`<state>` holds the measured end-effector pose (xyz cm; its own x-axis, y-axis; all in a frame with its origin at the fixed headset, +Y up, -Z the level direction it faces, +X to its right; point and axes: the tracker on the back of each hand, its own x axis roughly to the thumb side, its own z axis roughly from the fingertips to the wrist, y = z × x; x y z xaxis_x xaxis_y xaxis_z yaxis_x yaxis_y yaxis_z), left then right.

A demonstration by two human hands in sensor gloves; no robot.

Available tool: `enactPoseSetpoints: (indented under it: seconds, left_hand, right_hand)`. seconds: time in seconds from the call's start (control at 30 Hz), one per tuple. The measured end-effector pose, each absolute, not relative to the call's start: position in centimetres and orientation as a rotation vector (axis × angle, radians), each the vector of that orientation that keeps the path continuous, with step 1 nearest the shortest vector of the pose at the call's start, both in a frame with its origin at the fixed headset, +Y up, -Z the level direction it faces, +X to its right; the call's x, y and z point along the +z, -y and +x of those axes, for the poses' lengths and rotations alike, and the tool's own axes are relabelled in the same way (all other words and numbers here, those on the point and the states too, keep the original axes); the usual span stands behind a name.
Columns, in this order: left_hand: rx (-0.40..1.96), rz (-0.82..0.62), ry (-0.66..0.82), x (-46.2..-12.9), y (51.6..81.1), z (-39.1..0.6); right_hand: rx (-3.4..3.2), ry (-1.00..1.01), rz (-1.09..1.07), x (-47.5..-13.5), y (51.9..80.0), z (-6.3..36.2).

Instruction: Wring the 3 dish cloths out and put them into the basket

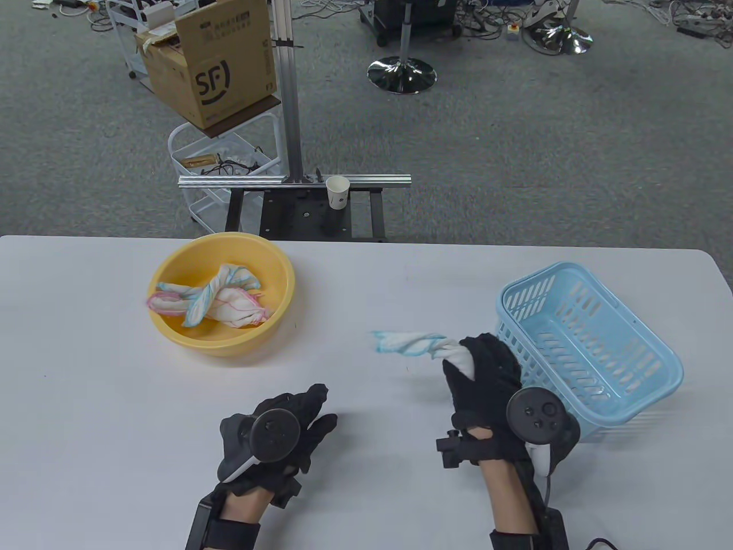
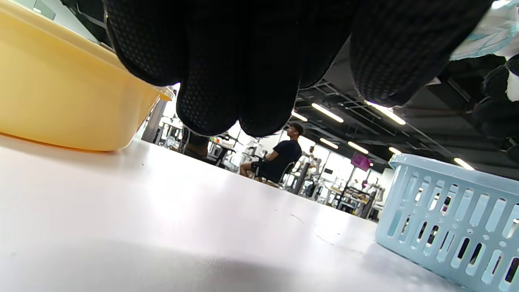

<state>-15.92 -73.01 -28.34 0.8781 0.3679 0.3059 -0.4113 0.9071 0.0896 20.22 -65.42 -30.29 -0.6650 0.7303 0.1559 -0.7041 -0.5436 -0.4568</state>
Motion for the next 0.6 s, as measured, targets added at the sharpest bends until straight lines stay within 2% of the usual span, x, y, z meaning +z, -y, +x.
enactPoseSetpoints:
  seconds: [0.1,0.2,0.37,0.47,0.6]
  left_hand:
    - [0.42,0.136,0.287,-28.4,73.2,-15.8]
    - [0.416,0.127,0.291,-28.5,73.4,-15.7]
    - [0.439,0.118,0.282,-28.6,73.5,-15.9]
    - [0.445,0.11,0.285,-28.6,73.6,-15.8]
    - [0.423,0.095,0.302,-28.5,73.8,-15.2]
  right_hand:
    - [2.265,0.658,-0.244,-30.7,63.9,22.9]
    - [2.34,0.619,-0.451,-30.9,63.5,25.5]
    - [2.265,0.59,-0.778,-30.5,64.9,29.7]
    - [2.306,0.553,-0.898,-30.3,65.6,31.0]
    - [2.367,0.392,-1.014,-30.1,66.8,32.4]
